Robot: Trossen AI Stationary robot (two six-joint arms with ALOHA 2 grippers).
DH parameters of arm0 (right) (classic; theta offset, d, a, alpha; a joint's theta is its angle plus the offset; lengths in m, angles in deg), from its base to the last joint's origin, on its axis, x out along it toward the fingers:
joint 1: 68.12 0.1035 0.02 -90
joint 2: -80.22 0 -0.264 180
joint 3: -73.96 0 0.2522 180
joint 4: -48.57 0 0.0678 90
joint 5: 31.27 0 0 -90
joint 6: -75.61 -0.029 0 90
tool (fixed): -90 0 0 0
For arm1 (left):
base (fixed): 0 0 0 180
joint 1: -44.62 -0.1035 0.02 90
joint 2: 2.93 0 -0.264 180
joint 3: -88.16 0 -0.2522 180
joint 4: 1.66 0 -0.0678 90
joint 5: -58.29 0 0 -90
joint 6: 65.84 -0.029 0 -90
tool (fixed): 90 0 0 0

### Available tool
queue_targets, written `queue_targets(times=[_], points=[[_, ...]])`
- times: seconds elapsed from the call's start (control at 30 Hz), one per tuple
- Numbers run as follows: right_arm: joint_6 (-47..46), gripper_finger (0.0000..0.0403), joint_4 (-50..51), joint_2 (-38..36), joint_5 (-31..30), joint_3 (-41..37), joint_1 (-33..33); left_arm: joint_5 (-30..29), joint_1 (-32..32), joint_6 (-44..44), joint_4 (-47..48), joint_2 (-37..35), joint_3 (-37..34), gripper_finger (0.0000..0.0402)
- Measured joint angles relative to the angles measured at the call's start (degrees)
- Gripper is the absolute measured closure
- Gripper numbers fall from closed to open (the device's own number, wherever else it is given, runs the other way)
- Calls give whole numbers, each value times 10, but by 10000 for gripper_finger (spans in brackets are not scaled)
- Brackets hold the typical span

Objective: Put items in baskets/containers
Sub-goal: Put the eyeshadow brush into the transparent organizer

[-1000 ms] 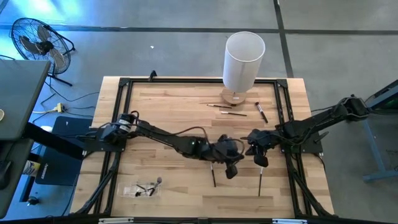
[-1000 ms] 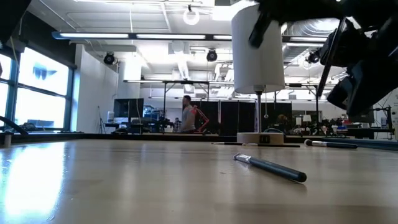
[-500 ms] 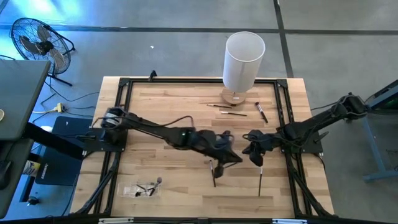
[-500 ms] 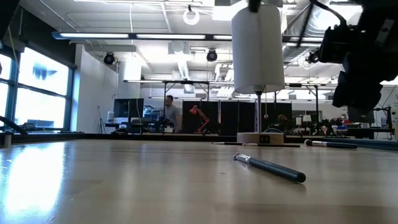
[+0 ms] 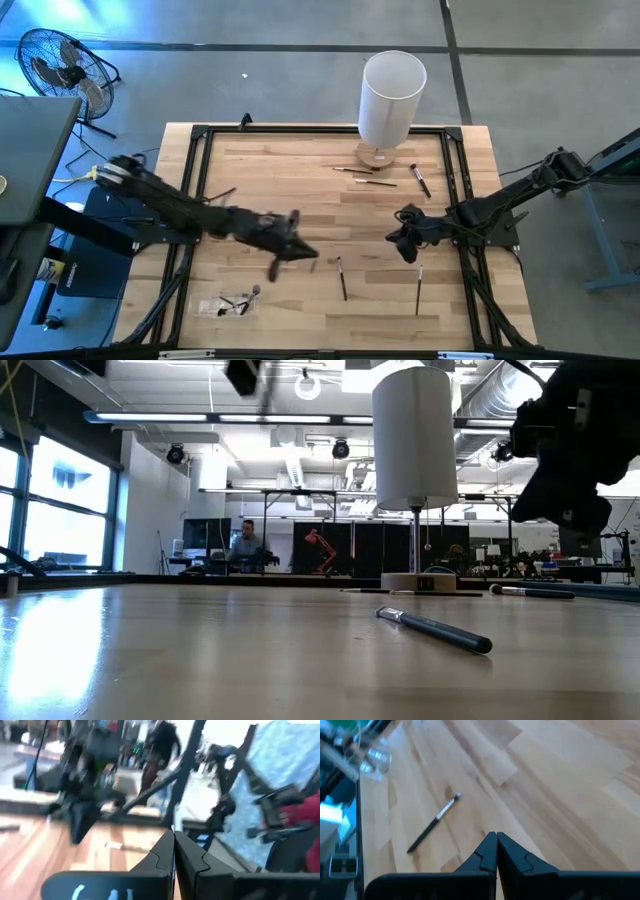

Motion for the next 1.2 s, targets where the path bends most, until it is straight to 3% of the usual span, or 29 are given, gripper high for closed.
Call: queue_targets(times=[0.37, 0.73, 0.97, 1.2], points=[[-65, 403, -43, 31, -28, 0, 0, -146, 116, -33, 354, -234, -25, 401], [-98, 403, -193, 153, -44, 0, -1, -272, 244, 46, 376, -370, -130, 401], [-111, 403, -194, 202, -23, 21, -2, -474, 369, 119, 442, -391, -129, 401], [-91, 403, -194, 210, -42, 37, -2, -626, 501, 219, 469, -365, -129, 401]])
